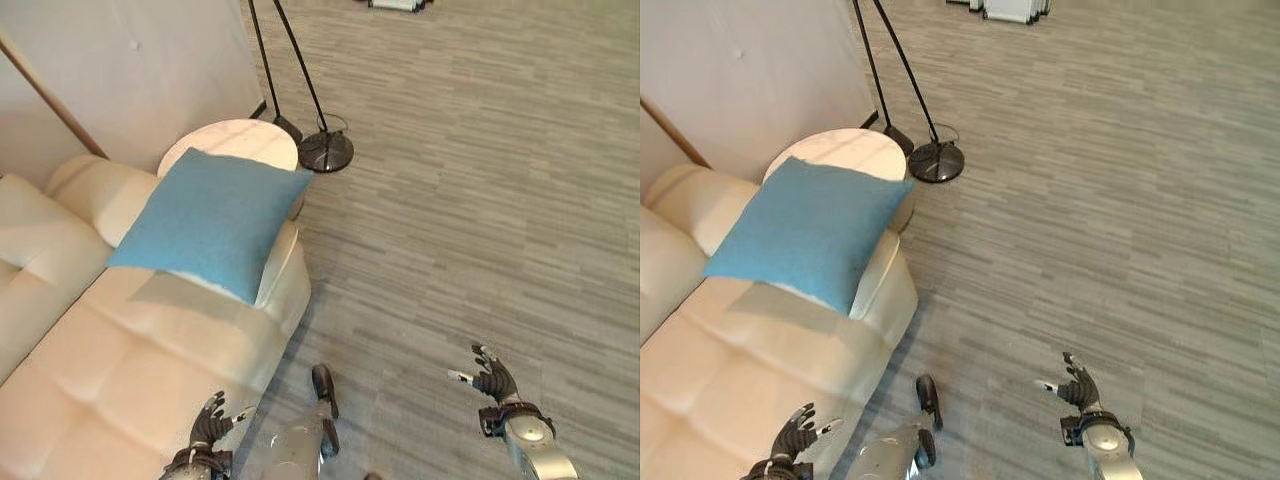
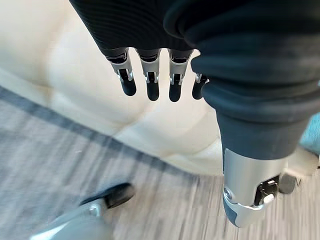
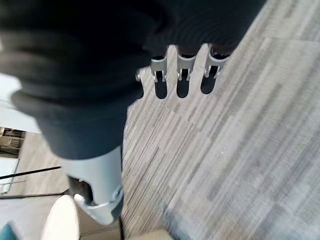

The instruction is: Pick up all the scattered cushions and arrange them neatly on the sofa.

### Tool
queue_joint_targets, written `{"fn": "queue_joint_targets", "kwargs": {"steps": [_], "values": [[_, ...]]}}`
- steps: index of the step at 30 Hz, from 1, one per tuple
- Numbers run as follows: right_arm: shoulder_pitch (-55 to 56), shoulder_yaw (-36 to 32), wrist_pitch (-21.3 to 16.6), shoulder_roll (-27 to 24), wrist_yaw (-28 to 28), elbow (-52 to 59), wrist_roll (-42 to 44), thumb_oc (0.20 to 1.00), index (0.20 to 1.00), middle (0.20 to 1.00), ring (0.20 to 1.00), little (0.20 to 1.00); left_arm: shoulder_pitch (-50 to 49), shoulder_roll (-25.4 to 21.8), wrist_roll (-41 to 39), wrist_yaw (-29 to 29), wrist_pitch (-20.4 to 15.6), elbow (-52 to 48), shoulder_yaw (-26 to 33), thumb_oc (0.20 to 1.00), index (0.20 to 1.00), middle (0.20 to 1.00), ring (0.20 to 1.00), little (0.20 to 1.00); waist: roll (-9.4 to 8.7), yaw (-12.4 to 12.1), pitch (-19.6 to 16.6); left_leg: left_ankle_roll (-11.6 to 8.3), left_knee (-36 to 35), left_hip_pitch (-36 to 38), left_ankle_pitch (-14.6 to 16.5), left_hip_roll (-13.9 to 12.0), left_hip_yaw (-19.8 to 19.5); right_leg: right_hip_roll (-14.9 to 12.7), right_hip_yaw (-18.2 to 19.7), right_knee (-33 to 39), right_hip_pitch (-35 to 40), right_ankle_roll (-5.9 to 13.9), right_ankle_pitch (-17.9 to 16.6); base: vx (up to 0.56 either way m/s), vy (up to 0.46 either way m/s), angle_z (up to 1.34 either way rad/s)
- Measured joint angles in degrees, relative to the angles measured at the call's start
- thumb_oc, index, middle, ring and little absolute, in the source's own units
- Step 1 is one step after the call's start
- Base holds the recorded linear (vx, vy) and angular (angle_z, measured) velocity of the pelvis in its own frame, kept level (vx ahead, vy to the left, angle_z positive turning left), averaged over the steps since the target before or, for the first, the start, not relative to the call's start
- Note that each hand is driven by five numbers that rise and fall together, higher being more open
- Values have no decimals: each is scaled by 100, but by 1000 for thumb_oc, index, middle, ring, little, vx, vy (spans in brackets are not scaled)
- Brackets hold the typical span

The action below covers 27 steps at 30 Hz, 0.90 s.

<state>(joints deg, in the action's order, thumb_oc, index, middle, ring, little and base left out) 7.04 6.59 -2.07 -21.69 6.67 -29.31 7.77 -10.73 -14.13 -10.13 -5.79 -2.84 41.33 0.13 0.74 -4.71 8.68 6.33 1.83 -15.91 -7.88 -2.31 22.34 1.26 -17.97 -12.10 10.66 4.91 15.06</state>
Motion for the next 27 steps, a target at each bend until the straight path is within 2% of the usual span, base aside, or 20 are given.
{"fn": "queue_joint_targets", "kwargs": {"steps": [1, 2, 3, 5, 8, 9, 10, 11, 13, 16, 17, 18, 19, 20, 21, 22, 23, 24, 26, 27], "values": [[109, 12, 9, 69, -11, 56, -13, 1000, 1000, 1000, 1000, 1000, -60, -10, 0, 10, -9, -12, -43, 1000, 1000, 1000, 1000, 1000, -74, 33, -103, 269, -43, 218, -132, 71, -30, -244, 13, -1126, -275, 64, 74, 279, 142, 44], [134, 40, -7, 167, -17, 68, -16, 1000, 1000, 1000, 1000, 1000, -89, -59, -1, 8, -28, -1, -19, 1000, 1000, 1000, 1000, 1000, -249, 12, -180, 297, -13, 339, 23, 241, -32, -468, 85, -1836, -530, 116, 9, 560, 213, 59], [153, 147, -41, 222, -14, 111, -17, 1000, 1000, 1000, 1000, 1000, -17, -129, -2, -3, -16, 64, -17, 1000, 1000, 1000, 1000, 1000, -465, 85, -196, 260, -37, 573, 101, 519, -200, -940, 79, -3324, -1060, 102, -411, 284, 82, 90], [171, 179, -35, 289, -45, 108, -48, 1000, 1000, 1000, 1000, 1000, 73, -143, -28, -40, -39, 13, -42, 1000, 1000, 1000, 1000, 1000, -508, 163, -228, 393, -193, 883, 257, 757, -627, -1241, 147, -3933, -1467, 127, -250, 359, 26, 104], [-92, 173, -47, 266, -76, 127, -72, 1000, 1000, 1000, 1000, 1000, 201, -101, -87, -69, -67, -2, -119, 1000, 1000, 1000, 1000, 1000, -164, 176, -107, 355, -215, 1066, 424, 632, -1185, -1066, 220, -3001, -1962, 53, 97, 338, -54, 78], [-220, 178, -63, 214, -101, 181, -104, 1000, 1000, 1000, 1000, 1000, 230, -106, -187, -88, -83, -10, -208, 1000, 1000, 1000, 1000, 1000, 73, 216, 47, 240, -250, 1271, 409, 549, -1587, -898, 272, -1769, -2260, 107, -4, 466, -154, 131], [-221, 182, -48, 216, -105, 140, -104, 1000, 1000, 1000, 1000, 1000, 213, -113, -239, -109, -86, 20, -212, 1000, 1000, 1000, 1000, 1000, 88, 225, 63, 170, -284, 1412, 500, 576, -1758, -847, 489, -969, -2390, 117, -218, 619, -226, 156], [-206, 184, -43, 221, -105, 105, -103, 1000, 1000, 1000, 1000, 1000, 188, -106, -241, -110, -88, 62, -209, 1000, 1000, 1000, 1000, 1000, 80, 229, 73, 31, -306, 1516, 626, 616, -2087, -709, 865, -87, -2522, 178, -537, 402, -142, 115], [-165, 170, -32, 249, -104, 40, -98, 1000, 1000, 1000, 1000, 1000, 252, -165, -242, -114, -93, 168, -211, 1000, 1000, 1000, 1000, 1000, 2, 357, 143, 57, -141, 1588, 708, 704, -2738, -549, 1599, 910, -2604, 382, -1122, 261, -101, 172], [-50, 159, -20, 305, -111, -79, -98, 1000, 1000, 1000, 1000, 1000, 91, -244, -241, -108, -103, 167, -218, 1000, 1000, 1000, 1000, 1000, -388, 372, 186, 29, 63, 1762, 1034, 961, -3358, -694, 1846, 1064, -2708, 334, -1605, 331, -222, 170], [-41, 105, -26, 331, -106, -171, -97, 1000, 1000, 1000, 1000, 1000, 7, -245, -237, -107, -94, 243, -232, 1000, 1000, 1000, 1000, 1000, -457, 401, 189, -94, 309, 1745, 1286, 1016, -3918, -650, 2030, 1053, -2523, 325, -1748, 242, -261, 170], [66, 7, -23, 344, -103, -182, -95, 1000, 1000, 1000, 1000, 1000, 100, -235, -237, -103, -74, 271, -306, 1000, 1000, 1000, 1000, 1000, -510, 602, 211, -186, 561, 1674, 1394, 984, -4097, -651, 1931, 1046, -2371, 388, -1855, 162, -183, 242], [98, -108, -20, 317, -111, -205, -86, 1000, 1000, 1000, 1000, 1000, 157, -195, -239, -78, -102, 241, -371, 1000, 1000, 1000, 1000, 1000, -354, 595, 299, -181, 623, 1619, 1487, 792, -4123, -529, 1811, 852, -2326, 353, -1893, 235, -293, 191], [116, -117, -18, 307, -112, -233, -85, 1000, 1000, 1000, 1000, 1000, 203, -212, -239, -84, -114, 222, -411, 1000, 1000, 1000, 1000, 1000, -389, 557, 306, -337, 592, 1648, 1498, 752, -4065, -509, 1804, 763, -2397, 266, -1967, 224, -288, 150], [-101, -115, -38, 265, -146, -266, -78, 1000, 1000, 1000, 1000, 1000, 88, -147, -242, -84, -139, 199, -364, 1000, 1000, 1000, 1000, 1000, -249, 449, 354, -360, 469, 1626, 1507, 520, -3967, -408, 1719, 507, -2409, 31, -2111, 278, -373, 80], [-178, -160, -35, 277, -156, -382, -26, 1000, 1000, 1000, 1000, 1000, 108, -84, -251, -95, -136, 209, -362, 1000, 1000, 1000, 1000, 1000, -276, 515, 385, -511, 526, 1704, 1558, 478, -3990, -380, 1617, 336, -2431, -124, -2003, 118, -173, 85], [-238, -162, -40, 229, -183, -363, 15, 1000, 1000, 1000, 1000, 1000, 88, -68, -252, -83, -136, 208, -420, 1000, 1000, 1000, 1000, 1000, -168, 539, 372, -464, 561, 1638, 1522, 364, -3894, -335, 1459, 286, -2376, -254, -1923, 126, -199, 94], [-304, -246, -83, 201, -181, -302, 28, 1000, 1000, 1000, 1000, 1000, 118, -61, -254, -64, -138, 191, -458, 1000, 1000, 1000, 1000, 1000, -157, 558, 361, -650, 802, 1517, 1604, 321, -3689, -346, 1290, 304, -2370, -306, -1867, 96, -166, 82], [-326, -338, -121, 144, -176, -161, 76, 1000, 1000, 1000, 1000, 1000, 243, -35, -281, -50, -139, 162, -458, 1000, 1000, 1000, 1000, 1000, -99, 722, 348, -653, 1437, 1120, 1566, 159, -2745, -400, 995, 524, -2300, -380, -1811, 119, -184, 99], [-323, -326, -126, 59, -167, -131, 128, 1000, 1000, 1000, 1000, 1000, 389, -49, -300, -45, -147, 130, -458, 1000, 1000, 1000, 1000, 1000, -90, 748, 348, -599, 1318, 1124, 1542, 121, -2197, -423, 944, 549, -2295, -385, -1804, 111, -130, 100]]}}
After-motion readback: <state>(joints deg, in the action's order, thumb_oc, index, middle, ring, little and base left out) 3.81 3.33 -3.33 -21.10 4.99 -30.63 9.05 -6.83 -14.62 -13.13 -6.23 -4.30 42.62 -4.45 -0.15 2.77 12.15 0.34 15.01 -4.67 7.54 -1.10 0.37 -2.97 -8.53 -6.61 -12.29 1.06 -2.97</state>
